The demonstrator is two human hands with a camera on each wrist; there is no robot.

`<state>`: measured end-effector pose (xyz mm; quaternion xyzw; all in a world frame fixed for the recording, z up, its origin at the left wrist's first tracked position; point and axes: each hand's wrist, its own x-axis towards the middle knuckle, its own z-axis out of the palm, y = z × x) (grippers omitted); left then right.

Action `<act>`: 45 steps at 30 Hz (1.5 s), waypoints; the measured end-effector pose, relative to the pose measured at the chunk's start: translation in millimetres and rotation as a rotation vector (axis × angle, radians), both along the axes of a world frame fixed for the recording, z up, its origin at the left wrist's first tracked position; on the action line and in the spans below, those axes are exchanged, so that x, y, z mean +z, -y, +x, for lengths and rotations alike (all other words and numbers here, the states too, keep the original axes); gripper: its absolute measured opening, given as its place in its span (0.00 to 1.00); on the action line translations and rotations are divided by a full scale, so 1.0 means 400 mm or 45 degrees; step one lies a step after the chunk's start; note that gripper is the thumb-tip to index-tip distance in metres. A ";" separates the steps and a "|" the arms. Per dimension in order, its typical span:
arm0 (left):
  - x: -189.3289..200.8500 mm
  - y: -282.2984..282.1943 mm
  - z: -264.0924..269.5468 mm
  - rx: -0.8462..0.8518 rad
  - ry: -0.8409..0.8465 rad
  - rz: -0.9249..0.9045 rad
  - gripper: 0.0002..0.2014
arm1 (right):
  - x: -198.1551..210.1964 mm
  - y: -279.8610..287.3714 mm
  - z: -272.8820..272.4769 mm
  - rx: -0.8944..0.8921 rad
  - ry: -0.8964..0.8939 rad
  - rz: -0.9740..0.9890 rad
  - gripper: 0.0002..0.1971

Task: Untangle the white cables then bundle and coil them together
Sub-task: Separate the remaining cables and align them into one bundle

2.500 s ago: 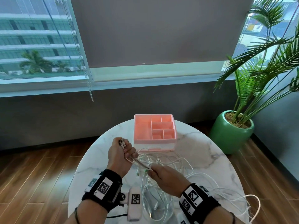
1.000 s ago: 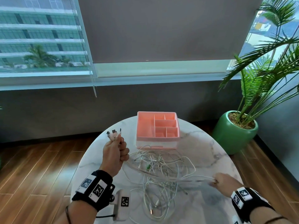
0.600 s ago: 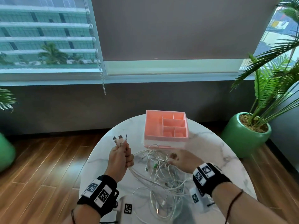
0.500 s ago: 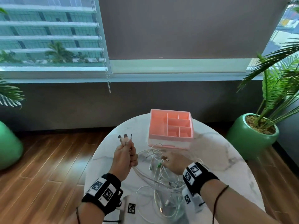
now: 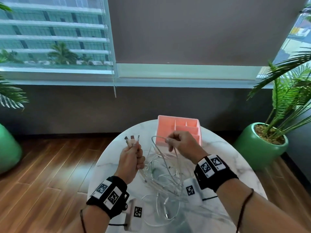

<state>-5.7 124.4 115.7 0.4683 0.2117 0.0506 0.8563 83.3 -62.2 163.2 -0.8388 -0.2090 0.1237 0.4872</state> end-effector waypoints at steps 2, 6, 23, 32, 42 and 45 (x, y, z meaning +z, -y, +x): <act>0.010 0.010 0.005 -0.015 0.009 0.000 0.17 | 0.067 0.008 0.002 -0.042 0.071 0.159 0.07; 0.023 0.025 0.014 -0.006 0.018 0.010 0.17 | 0.147 0.032 -0.001 -0.056 0.149 0.383 0.07; 0.099 0.092 0.042 -0.245 0.039 -0.116 0.17 | 0.140 0.051 -0.093 0.138 -0.124 0.710 0.07; 0.072 0.135 0.043 -0.366 0.098 0.011 0.13 | 0.194 0.080 -0.082 0.122 -0.139 0.833 0.07; 0.077 0.110 0.045 -0.503 0.185 0.111 0.15 | 0.438 0.199 0.011 -0.099 0.648 0.267 0.08; 0.073 0.101 0.044 -0.524 0.184 0.150 0.15 | 0.440 0.219 0.024 -0.228 0.691 0.476 0.09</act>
